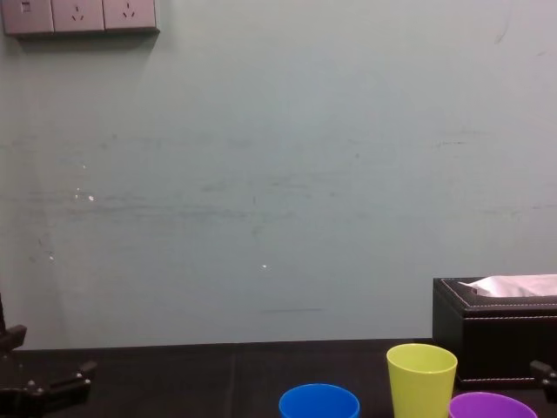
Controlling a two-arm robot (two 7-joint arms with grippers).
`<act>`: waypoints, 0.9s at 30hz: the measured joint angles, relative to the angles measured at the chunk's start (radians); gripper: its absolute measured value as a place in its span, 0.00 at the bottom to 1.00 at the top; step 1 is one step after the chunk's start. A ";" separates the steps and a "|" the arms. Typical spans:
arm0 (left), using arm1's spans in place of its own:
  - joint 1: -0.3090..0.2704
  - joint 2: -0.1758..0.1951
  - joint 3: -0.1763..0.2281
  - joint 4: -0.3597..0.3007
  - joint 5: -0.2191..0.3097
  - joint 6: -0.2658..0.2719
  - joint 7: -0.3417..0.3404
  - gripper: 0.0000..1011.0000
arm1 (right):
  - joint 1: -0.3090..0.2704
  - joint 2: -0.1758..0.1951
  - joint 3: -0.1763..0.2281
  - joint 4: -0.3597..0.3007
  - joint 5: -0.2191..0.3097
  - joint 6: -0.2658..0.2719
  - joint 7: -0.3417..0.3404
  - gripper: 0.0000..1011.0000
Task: Stack the three plastic cups sequentially using one hand.
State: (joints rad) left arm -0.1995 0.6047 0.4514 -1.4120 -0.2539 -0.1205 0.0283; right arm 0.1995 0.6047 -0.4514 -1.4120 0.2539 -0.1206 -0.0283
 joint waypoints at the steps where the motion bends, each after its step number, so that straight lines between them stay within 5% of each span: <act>1: 0.000 0.000 0.000 0.000 0.000 0.000 0.000 0.99 | 0.000 0.000 0.000 0.000 0.000 0.000 0.000 0.99; 27: 0.000 0.000 0.000 0.000 0.000 0.000 0.000 0.99 | 0.000 0.000 0.000 0.000 0.000 0.000 0.000 0.99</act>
State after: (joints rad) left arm -0.1995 0.6046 0.4514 -1.4120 -0.2539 -0.1205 0.0283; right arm 0.1995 0.6047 -0.4514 -1.4120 0.2539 -0.1206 -0.0283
